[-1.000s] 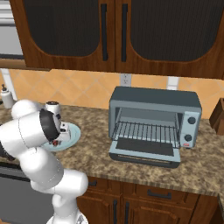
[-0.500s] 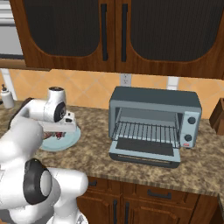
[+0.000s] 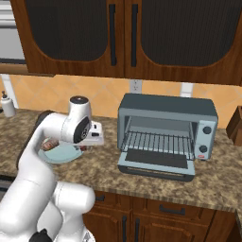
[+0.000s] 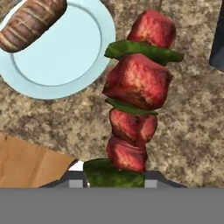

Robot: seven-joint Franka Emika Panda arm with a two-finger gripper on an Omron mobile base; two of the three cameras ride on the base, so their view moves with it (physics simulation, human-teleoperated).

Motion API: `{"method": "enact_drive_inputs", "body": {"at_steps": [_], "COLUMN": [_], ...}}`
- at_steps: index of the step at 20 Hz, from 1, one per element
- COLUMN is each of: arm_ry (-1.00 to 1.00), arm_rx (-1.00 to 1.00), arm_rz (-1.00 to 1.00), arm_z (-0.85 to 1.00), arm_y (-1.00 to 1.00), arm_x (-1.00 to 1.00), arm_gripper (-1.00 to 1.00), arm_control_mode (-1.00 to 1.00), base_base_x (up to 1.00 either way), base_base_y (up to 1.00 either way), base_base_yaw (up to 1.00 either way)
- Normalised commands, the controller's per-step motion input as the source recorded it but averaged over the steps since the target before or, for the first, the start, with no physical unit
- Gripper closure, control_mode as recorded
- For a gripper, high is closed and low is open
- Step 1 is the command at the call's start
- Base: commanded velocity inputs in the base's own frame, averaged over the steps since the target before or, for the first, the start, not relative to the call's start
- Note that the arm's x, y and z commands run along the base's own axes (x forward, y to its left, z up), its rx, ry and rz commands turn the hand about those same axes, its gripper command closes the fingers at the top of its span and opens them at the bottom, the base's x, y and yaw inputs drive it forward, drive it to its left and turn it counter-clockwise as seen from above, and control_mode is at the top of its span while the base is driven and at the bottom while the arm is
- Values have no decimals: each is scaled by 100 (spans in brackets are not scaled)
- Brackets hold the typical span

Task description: Pick up the kebab skewer and baguette bread, and place them inside the toaster oven. Close the toaster oven door and start by setting the timer.

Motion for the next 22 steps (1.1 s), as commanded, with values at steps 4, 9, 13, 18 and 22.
{"method": "enact_drive_inputs", "body": {"at_steps": [4, 9, 13, 18, 22], "arm_ry": [-2, 0, 0, 1, 0], "arm_rx": [0, 0, 0, 0, 0], "arm_rz": [-2, -3, -1, -1, -2], "arm_z": [35, 6, 6, 33, -6], "arm_y": [-100, -100, -100, -58, -13], "arm_x": [1, 20, 38, 27, 27], "arm_gripper": [100, 100, 100, 100, 100], "arm_control_mode": [-100, -100, -100, -100, -100], "base_base_x": [0, 0, 0, 0, 0], "base_base_y": [0, 0, 0, 0, 0], "base_base_yaw": [0, 0, 0, 0, 0]}}
